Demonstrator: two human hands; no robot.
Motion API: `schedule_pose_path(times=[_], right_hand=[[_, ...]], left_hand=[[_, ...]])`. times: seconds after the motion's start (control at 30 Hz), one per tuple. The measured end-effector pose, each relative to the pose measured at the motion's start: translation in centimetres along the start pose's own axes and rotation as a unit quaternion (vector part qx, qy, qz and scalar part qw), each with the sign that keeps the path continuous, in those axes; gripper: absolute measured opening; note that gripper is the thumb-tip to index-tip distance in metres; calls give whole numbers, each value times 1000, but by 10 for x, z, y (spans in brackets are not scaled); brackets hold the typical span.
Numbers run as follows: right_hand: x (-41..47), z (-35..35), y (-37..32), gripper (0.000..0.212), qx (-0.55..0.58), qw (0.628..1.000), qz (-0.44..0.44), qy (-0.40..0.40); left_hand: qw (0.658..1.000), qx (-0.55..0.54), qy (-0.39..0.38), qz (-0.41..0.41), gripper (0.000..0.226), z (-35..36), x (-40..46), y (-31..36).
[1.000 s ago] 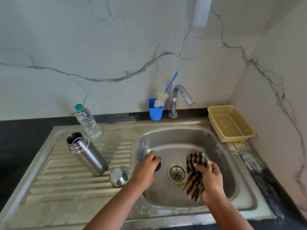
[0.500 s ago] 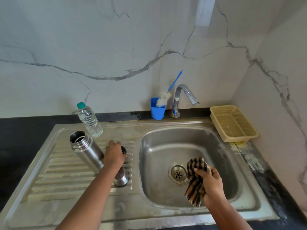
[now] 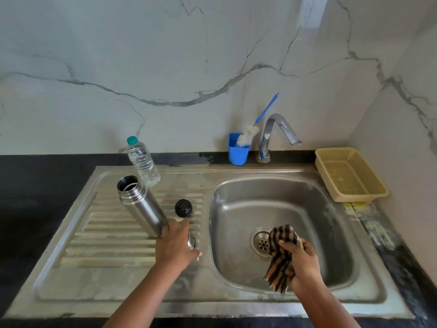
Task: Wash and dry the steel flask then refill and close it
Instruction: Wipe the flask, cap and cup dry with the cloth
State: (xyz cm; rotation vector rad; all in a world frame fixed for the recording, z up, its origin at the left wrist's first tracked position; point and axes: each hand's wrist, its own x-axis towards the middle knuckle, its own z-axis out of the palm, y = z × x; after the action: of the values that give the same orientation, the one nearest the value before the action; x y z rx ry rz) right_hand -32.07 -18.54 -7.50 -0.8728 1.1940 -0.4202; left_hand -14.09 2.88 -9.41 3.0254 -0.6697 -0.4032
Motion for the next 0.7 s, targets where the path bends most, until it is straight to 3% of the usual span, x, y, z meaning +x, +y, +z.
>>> schedule_pose_path(times=[0.2,0.3,0.37,0.43,0.47,0.53,0.6,0.7], right_hand=[[-7,3,8,28,-8,1000,11,-13],[-14,1,4,22,3,1000,2,-23],[-19,1,2,20,11,999,-5,-38],[-25,3,-3,21,21,998,-13,-60],[-29,3,-7,20,27,997,-17,-71],[-36,5,-15,19,32,995,-28,-95],[-44,7,-22,19,24,992,-53,-109],[-49,10,-28,18,-5,989,-118,-87]], left_hand=[[998,-47,33,-24,59,-2,-6,3],[973,-208,96,-32,49,-15,-10,17],[905,-412,84,-67,47,-28,-13,31],[765,-636,-41,-93,44,-43,-19,48],[701,-699,-114,-88,41,-49,-22,57],[641,-737,-206,-58,30,-58,-28,72],[630,-742,-228,-35,22,-62,-32,83],[680,-712,-177,-7,21,-64,-37,98]])
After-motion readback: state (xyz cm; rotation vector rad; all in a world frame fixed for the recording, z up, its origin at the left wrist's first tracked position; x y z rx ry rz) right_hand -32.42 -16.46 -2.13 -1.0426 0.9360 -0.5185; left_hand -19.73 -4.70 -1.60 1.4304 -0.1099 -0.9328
